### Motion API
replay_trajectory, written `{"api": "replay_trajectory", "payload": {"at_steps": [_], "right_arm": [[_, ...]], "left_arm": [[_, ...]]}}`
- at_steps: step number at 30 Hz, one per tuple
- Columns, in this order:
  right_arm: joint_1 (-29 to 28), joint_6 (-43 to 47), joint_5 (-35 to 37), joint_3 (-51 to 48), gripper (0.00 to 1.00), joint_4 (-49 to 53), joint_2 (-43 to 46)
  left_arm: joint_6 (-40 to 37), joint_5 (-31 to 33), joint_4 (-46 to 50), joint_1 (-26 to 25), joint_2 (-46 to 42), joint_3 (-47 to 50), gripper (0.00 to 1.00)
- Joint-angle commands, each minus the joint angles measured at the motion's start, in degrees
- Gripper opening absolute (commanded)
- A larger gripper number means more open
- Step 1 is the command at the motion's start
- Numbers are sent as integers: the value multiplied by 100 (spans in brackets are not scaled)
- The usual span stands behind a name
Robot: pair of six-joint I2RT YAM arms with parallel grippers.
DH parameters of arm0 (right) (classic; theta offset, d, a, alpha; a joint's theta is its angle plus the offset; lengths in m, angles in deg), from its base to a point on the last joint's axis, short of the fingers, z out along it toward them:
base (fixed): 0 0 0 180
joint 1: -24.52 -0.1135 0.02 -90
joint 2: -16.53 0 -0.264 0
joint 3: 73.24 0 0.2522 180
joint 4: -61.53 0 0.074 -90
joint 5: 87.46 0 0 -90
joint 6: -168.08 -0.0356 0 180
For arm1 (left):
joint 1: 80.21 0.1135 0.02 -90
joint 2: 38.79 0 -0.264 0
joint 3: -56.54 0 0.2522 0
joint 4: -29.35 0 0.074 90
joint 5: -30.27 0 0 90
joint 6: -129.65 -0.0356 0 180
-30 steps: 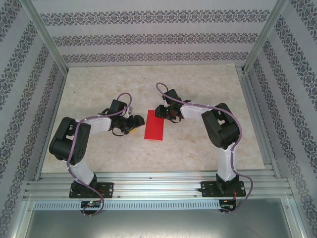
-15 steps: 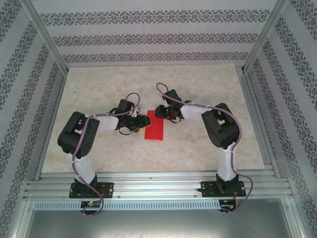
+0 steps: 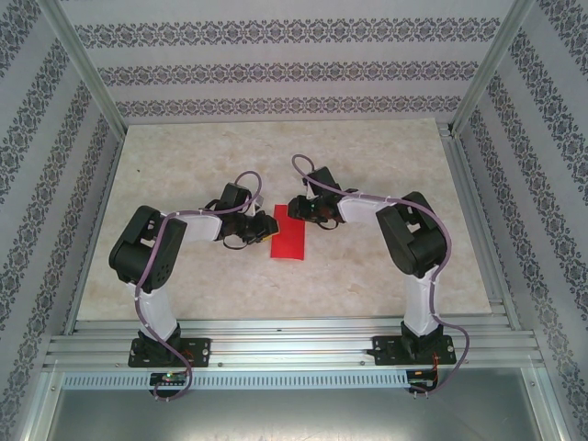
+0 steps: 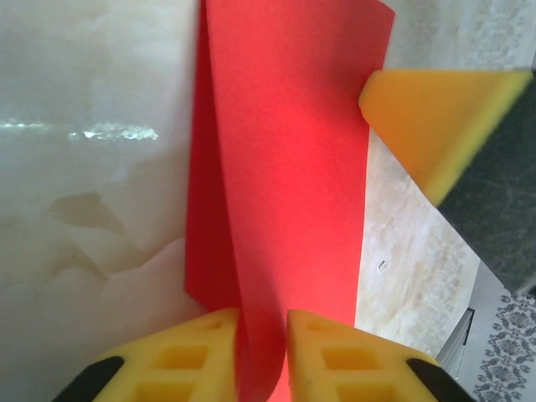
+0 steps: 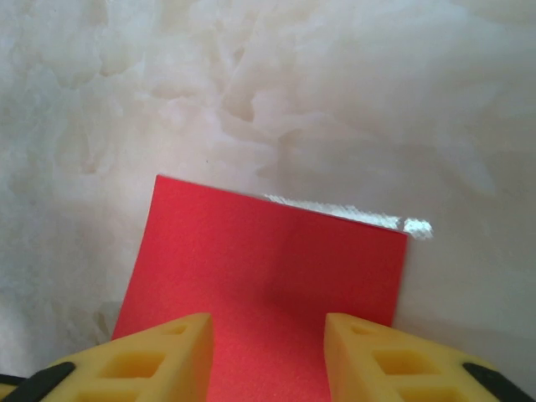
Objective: Fold a paper plane with a square sheet of paper (fold left side to right side)
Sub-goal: Third fold the triangle at the center of the table.
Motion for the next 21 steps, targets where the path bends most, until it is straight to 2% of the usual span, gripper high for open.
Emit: {"api": "replay_trajectory", "payload": {"at_steps": [1, 8, 13, 16, 21], "right_arm": [[60, 491, 208, -299, 46, -167, 653], [-217, 1601, 899, -1730, 62, -575, 2417], [-1170, 2676, 1758, -3102, 67, -1478, 3344], [-1729, 3170, 2056, -3516, 67, -1990, 3345], [-2502, 3834, 2796, -3261, 67, -2105, 2718]], "left_arm": [[69, 70, 2, -144, -161, -71, 17], [228, 221, 55, -366, -260, -143, 16], [461, 255, -30, -422, -366, -82, 12], [521, 334, 21, -427, -466, -66, 10], [487, 382, 185, -424, -521, -109, 9]]}}
